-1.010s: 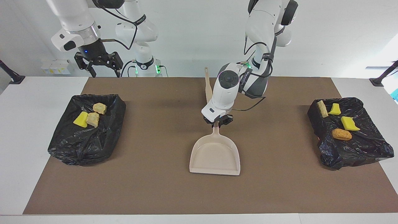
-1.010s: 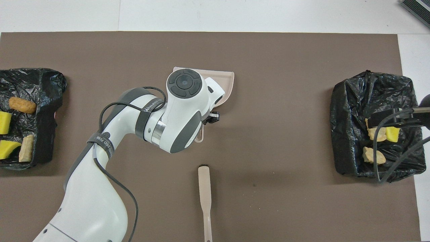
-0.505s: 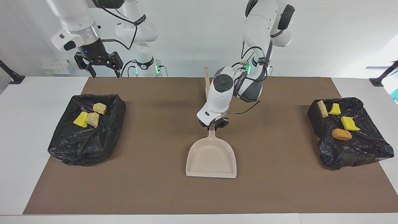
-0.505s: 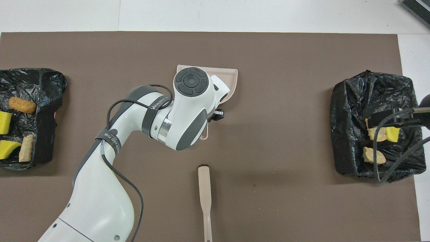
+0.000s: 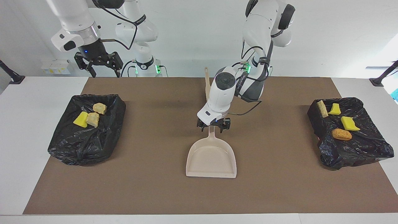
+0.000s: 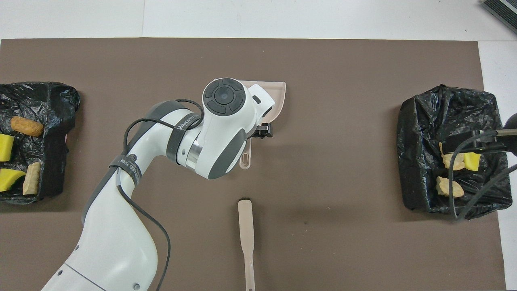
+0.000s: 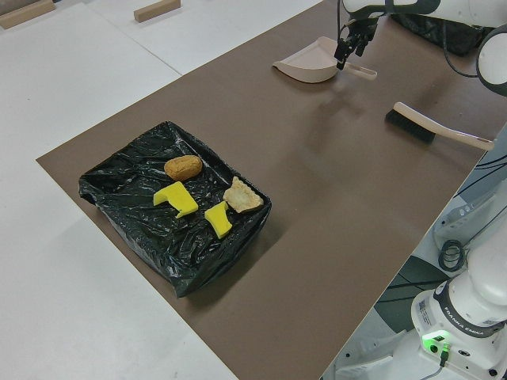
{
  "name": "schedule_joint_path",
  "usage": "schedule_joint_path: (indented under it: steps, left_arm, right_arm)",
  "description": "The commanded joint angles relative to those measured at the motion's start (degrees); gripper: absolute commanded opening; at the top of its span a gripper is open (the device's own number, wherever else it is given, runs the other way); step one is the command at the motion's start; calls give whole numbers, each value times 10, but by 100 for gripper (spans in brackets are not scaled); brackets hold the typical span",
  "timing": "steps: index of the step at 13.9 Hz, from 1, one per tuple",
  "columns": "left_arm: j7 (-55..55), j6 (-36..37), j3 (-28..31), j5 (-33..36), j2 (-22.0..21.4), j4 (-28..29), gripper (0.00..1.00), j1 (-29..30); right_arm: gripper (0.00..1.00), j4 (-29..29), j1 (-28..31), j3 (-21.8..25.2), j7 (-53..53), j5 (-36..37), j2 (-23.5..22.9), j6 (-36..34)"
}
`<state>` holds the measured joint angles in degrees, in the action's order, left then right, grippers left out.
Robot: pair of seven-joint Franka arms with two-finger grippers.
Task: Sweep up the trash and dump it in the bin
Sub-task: 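Lower the dustpan onto the table center with the left gripper, then open the left gripper and withdraw it from the dustpan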
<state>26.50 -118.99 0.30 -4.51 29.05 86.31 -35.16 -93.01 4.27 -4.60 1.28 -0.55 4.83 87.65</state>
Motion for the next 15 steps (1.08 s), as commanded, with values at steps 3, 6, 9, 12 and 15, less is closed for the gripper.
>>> schedule_joint_path:
  steps: [3, 6, 9, 12, 15]
  left_arm:
    - [-63, 60, 3, -5, -79, 38, 100, 45]
    - [-146, 117, 9, -5, -124, 38, 100, 91]
    - [-171, 164, 9, -5, -173, 38, 100, 141]
    - [-177, 213, 10, 0, -218, 34, 100, 182]
    - [-214, 277, 15, 3, -267, 33, 100, 218]
  right_arm:
    - [100, -13, 5, -2, 12, -4, 11, 5]
    - [100, -13, 5, -2, 12, -4, 11, 5]
    - [100, -13, 5, -2, 12, -4, 11, 5]
    - [100, -13, 5, -2, 12, -4, 11, 5]
    - [100, -13, 5, -2, 12, -4, 11, 5]
